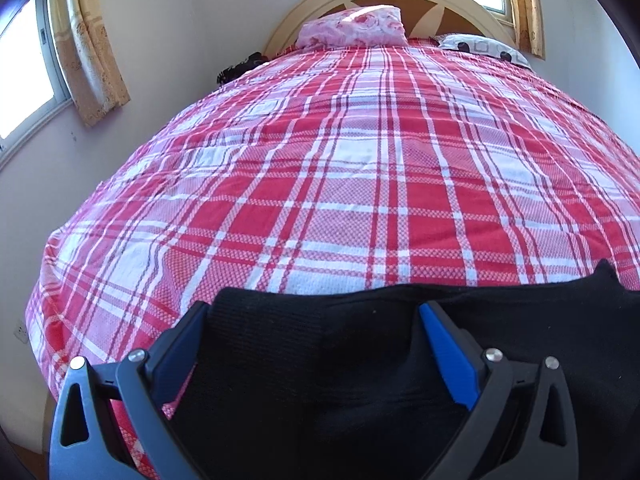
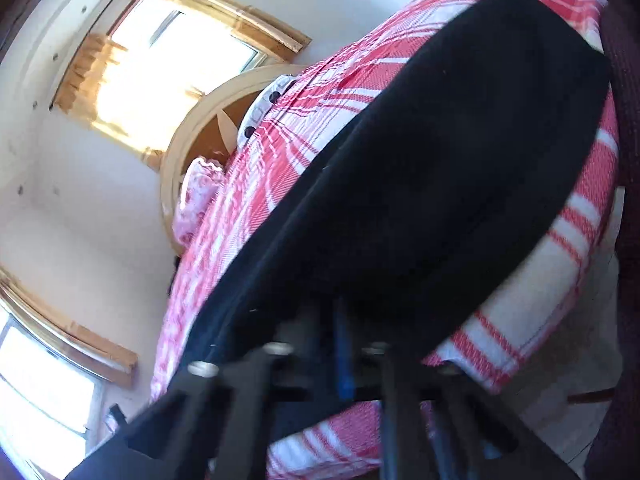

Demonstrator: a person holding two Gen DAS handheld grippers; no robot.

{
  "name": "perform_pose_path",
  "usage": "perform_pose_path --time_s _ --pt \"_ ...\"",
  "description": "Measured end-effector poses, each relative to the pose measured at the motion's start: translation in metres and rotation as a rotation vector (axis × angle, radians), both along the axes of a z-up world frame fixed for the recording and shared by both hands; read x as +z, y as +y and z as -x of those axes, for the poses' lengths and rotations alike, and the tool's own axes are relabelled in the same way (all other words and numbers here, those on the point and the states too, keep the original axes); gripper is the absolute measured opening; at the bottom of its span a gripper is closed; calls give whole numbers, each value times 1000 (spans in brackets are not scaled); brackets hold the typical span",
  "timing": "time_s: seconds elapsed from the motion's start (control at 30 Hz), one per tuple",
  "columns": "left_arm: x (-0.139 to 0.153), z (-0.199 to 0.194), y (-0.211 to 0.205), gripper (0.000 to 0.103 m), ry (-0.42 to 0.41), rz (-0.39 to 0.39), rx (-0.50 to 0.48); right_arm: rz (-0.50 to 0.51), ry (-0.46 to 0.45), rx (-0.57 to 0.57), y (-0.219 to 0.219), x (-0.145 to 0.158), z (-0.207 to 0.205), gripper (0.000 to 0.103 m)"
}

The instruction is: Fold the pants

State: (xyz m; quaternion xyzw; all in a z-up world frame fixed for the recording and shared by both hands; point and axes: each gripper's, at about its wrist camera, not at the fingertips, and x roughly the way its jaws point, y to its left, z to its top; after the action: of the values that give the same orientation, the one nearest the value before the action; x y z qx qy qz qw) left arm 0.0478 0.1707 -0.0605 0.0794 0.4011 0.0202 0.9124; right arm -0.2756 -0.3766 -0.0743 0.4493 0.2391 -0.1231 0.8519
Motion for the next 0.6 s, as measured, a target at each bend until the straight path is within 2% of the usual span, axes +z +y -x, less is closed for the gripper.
perform_pose_path --time_s 0.07,0.17,0.27,0.33,0.4,0.47,0.57,0.6 --pt "1 0 -2 103 -8 -29 -13 7 -33 14 -4 11 10 0" --pt "2 -3 -5 103 -12 -68 -33 71 -42 -20 -20 35 34 0" --pt "2 -7 -4 103 -9 -66 -24 120 29 -85 -38 48 56 1" --pt "1 -7 -6 103 -11 -73 -18 95 -34 -1 -33 51 60 1" --pt "1 -7 -7 103 -18 -78 -14 24 -78 85 -18 45 53 1" --pt "0 -6 -7 103 -18 -74 -12 -34 -62 128 -9 31 41 3" --pt "1 -5 -1 103 -8 -34 -1 -58 -7 55 -11 9 36 7" --pt "1 -4 2 103 -2 -10 10 -54 7 32 -12 4 34 13"
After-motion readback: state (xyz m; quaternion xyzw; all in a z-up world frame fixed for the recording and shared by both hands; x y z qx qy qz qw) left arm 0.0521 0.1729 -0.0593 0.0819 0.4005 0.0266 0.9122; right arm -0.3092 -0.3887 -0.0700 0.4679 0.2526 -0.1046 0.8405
